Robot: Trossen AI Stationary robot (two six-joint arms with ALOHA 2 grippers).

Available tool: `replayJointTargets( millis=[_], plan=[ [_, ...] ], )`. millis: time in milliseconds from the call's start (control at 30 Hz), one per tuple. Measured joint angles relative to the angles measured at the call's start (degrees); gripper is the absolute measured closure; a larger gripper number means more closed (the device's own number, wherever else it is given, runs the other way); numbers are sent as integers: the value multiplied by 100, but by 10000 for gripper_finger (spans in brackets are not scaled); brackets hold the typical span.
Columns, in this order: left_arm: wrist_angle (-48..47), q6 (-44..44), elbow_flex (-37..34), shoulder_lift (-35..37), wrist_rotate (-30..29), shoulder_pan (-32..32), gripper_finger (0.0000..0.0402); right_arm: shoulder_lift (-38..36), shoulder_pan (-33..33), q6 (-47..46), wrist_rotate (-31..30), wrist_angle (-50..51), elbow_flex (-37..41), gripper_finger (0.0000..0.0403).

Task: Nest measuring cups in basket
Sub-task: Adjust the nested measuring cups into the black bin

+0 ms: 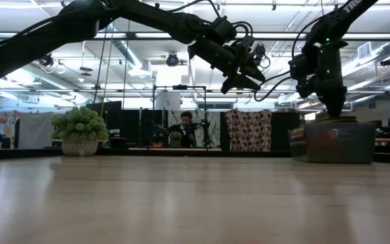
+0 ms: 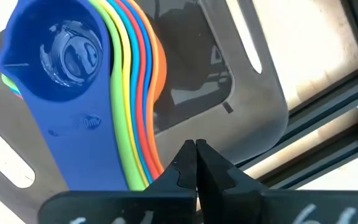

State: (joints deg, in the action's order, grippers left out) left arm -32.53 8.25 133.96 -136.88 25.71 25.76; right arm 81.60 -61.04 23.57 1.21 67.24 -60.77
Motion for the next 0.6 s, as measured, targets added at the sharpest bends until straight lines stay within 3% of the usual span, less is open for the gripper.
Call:
replayJointTargets(
  millis=[600],
  plan=[
    [-29, 0, 0, 0, 0, 7, 239, 181, 15, 41, 273, 181, 154, 403]
  ],
)
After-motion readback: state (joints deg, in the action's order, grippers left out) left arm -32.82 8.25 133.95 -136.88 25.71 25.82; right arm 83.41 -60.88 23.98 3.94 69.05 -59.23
